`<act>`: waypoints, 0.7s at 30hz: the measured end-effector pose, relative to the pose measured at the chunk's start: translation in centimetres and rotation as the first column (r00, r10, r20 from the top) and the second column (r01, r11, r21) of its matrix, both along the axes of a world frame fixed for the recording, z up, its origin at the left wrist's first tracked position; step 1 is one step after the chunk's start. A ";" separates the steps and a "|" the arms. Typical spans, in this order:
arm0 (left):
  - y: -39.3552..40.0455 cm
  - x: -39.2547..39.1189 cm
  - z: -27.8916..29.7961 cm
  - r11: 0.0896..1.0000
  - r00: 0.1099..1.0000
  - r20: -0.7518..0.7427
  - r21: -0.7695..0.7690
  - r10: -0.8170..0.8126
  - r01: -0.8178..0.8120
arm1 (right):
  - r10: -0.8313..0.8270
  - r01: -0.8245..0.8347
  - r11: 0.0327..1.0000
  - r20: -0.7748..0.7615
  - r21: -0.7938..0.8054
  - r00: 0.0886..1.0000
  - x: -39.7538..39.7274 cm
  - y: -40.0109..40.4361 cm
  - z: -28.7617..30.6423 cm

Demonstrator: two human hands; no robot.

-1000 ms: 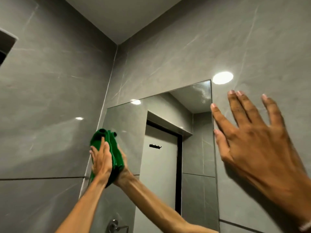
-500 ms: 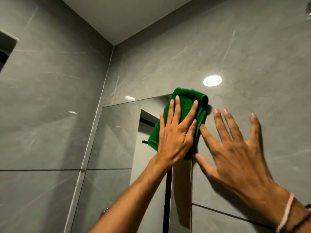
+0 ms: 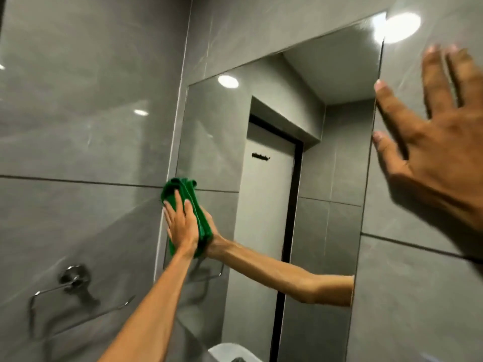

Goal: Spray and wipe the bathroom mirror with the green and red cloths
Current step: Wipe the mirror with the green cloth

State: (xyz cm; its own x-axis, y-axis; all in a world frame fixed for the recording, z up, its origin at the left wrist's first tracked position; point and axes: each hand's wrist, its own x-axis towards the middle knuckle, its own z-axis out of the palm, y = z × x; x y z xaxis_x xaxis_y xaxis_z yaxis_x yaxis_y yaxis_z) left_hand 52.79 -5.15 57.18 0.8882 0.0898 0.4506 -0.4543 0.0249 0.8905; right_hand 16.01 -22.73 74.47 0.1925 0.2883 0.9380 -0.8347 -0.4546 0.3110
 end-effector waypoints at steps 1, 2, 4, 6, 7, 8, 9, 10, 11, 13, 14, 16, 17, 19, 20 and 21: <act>0.0 -1.6 -1.9 1.000 0.999 -0.053 -0.002 -0.013 0.013 | 0.010 -0.010 1.000 -0.009 0.011 1.000 0.0 0.1 0.0; -0.3 -3.6 -3.0 1.000 0.997 -0.067 -0.011 -0.026 0.025 | 0.016 -0.016 1.000 -0.011 0.024 1.000 0.0 0.6 -0.1; -1.5 -8.0 -3.2 0.998 0.999 -0.036 -0.049 -0.041 0.039 | 0.007 -0.007 1.000 -0.015 0.029 1.000 -0.6 2.1 -0.6; -2.9 -12.5 -1.2 0.997 0.998 0.044 -0.054 -0.052 0.054 | -0.026 0.027 0.999 -0.037 0.027 0.999 -1.2 3.7 -1.3; -3.5 -14.8 0.6 0.997 0.991 0.113 -0.030 -0.065 0.069 | -0.035 0.038 0.998 -0.061 0.050 0.998 -1.6 4.4 -1.4; -4.1 -17.1 2.5 0.997 0.978 0.199 -0.002 -0.070 0.071 | -0.040 0.048 0.995 -0.094 0.087 0.995 -2.0 5.0 -1.4; -4.8 -19.3 4.5 0.997 0.950 0.301 0.021 -0.079 0.076 | -0.049 0.065 0.991 -0.134 0.119 0.990 -2.6 5.4 -1.3; -5.4 -21.4 6.5 0.996 0.906 0.413 0.045 -0.088 0.076 | -0.055 0.079 0.986 -0.168 0.145 0.984 -3.1 5.7 -1.3; -5.9 -23.5 8.4 0.995 0.844 0.526 0.071 -0.100 0.074 | -0.060 0.090 0.983 -0.186 0.158 0.981 -3.8 5.7 -1.3; -6.4 -25.8 11.2 0.991 0.692 0.711 0.123 -0.127 0.056 | -0.064 0.096 0.984 -0.205 0.148 0.977 -4.7 5.4 -1.4; -6.6 -26.0 12.0 0.989 0.608 0.782 0.146 -0.137 0.035 | -0.065 0.092 0.988 -0.202 0.128 0.977 -5.0 5.0 -1.8; -6.4 -24.6 12.7 0.985 0.468 0.874 0.171 -0.134 -0.037 | -0.053 0.071 0.993 -0.175 0.095 0.983 -5.0 4.2 -2.6; -6.2 -23.3 12.9 0.982 0.424 0.896 0.176 -0.131 -0.067 | -0.043 0.057 0.995 -0.160 0.083 0.986 -4.8 3.9 -2.9; -5.3 -19.5 12.9 0.978 0.407 0.905 0.179 -0.122 -0.105 | -0.017 0.025 0.997 -0.116 0.069 0.993 -3.6 3.4 -3.8; -4.7 -17.3 12.8 0.979 0.439 0.891 0.177 -0.115 -0.102 | -0.007 0.012 0.999 -0.093 0.051 0.996 -2.9 3.2 -3.9; -4.0 -14.6 12.0 0.979 0.498 0.860 0.180 -0.109 -0.096 | 0.030 -0.027 0.999 -0.084 0.047 0.996 -2.2 2.7 -3.8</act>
